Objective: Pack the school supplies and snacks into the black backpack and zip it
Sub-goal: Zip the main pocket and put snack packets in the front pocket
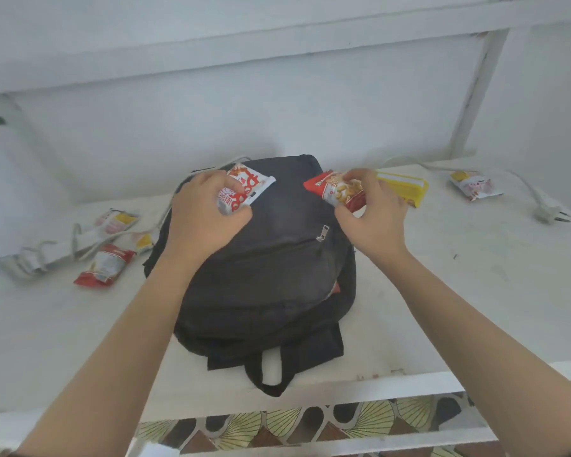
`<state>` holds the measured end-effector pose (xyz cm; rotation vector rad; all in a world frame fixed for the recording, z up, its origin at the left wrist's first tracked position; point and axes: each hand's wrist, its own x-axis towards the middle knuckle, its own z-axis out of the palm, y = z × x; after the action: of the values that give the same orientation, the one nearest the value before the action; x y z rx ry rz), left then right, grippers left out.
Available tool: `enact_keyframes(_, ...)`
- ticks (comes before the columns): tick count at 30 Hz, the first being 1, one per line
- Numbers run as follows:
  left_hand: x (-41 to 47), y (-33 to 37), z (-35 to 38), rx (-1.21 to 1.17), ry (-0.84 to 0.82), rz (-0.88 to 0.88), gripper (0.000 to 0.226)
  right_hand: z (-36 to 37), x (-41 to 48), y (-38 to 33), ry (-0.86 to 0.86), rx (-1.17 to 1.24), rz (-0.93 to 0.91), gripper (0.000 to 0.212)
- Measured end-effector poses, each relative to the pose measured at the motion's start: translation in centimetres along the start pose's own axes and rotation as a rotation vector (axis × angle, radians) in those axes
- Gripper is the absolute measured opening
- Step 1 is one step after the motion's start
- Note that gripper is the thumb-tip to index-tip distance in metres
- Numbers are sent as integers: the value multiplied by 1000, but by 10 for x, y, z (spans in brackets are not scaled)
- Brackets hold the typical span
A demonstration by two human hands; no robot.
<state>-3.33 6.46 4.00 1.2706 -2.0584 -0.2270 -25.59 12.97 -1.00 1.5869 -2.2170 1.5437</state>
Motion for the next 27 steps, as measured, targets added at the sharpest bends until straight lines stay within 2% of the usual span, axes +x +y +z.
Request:
enact_keyframes(6,13,-61,-17,19,-149,-94,22,37,4,-32,-159,-45,-36,43)
enact_keyframes(12,23,-94,-16,-19,-298,-62,28,55,8,-40,-229,-145,-4,35)
enact_keyframes(15,30,-96,-11,40,-314,26,38,58,8,-42,-217,-188,2,35)
enact_keyframes(18,27,-90,-6,76,-284,209,31,60,6,-41,-190,-241,-22,34)
enact_keyframes(21,17,-77,2,39,-344,371,26,61,3,-40,-141,-265,-28,35)
enact_keyframes(25,8,-73,16,79,-455,406,32,58,0,-41,-75,-292,-48,36)
enact_keyframes(27,7,-76,22,74,-446,410,26,54,-2,-43,-40,-279,-42,38)
